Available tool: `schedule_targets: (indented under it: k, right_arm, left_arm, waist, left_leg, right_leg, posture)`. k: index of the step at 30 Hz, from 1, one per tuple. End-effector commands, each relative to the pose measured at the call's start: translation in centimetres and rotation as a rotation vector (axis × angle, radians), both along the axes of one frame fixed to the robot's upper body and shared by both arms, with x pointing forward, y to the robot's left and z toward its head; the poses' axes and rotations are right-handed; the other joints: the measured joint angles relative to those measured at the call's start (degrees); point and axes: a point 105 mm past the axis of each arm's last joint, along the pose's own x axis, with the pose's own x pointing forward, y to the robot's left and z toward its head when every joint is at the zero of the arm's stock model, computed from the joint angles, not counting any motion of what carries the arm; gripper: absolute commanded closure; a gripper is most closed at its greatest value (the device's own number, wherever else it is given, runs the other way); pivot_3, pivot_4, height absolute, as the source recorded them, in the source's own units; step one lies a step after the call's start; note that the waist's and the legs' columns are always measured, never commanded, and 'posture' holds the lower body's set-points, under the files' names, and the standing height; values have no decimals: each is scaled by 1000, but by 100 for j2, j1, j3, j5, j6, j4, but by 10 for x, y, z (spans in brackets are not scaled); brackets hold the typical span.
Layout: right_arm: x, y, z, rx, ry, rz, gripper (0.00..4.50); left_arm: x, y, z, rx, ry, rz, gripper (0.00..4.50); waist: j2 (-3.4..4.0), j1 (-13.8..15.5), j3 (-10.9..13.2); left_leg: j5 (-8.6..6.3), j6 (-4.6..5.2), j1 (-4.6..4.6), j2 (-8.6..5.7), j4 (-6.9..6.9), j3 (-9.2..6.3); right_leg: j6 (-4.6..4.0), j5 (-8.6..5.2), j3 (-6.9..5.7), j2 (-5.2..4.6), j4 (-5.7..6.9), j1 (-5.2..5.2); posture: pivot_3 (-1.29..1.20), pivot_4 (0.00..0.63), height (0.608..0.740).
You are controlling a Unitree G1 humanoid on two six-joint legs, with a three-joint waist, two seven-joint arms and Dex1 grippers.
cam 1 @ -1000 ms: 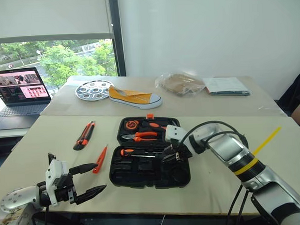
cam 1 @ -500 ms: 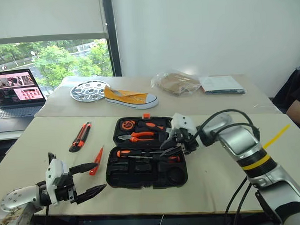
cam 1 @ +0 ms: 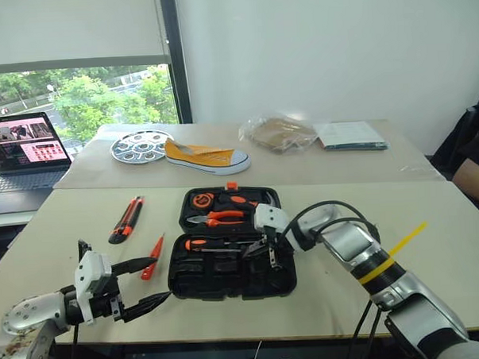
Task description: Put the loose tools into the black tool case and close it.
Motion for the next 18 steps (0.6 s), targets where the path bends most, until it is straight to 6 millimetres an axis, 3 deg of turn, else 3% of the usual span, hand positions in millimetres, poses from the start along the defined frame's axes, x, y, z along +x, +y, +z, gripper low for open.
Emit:
schedule_targets:
  k: [1, 5, 8, 12, 18]
  right_arm:
    - [0, 0, 5, 20, 18, -14, 4470]
    - [-17, -3, 31, 99, 51, 77, 4470]
    - [-14, -8, 41, 122, 25, 60, 4470]
    - [3, -13, 38, 109, -25, -24, 4470]
    - [9, -11, 22, 64, -33, -43, 4470]
  left_arm:
    - [-3, 1, 11, 5, -32, 21, 0]
    - [-4, 5, 13, 3, -33, 40, 0]
    - [-3, 7, 13, 0, -34, 47, 0]
    - [-1, 4, 11, -6, -31, 39, 0]
    - [1, 2, 11, -6, -33, 31, 0]
  waist:
    - [0, 0, 0]
    - [2, 32, 2]
    - [2, 41, 2]
    - [2, 24, 1]
    - [2, 26, 1]
  left_leg:
    - [5, -8, 7, 2, -2, 0]
    - [16, -25, 9, 10, -17, -6]
    - [17, -27, 2, 12, -26, -12]
    - [14, -22, -6, 9, -25, -8]
    - [13, -19, -23, 9, -25, -7]
  right_leg:
    - [-8, 5, 2, 0, 4, 1]
    - [-19, 9, 9, 3, 6, -4]
    - [-25, 8, 3, 6, 6, -11]
    - [-25, 8, 1, 5, -1, -12]
    - [-23, 7, -3, 6, -13, -21]
  posture:
    - [0, 150, 740]
    - [0, 150, 740]
    - [0, 150, 740]
    - [0, 150, 740]
    - [0, 150, 740]
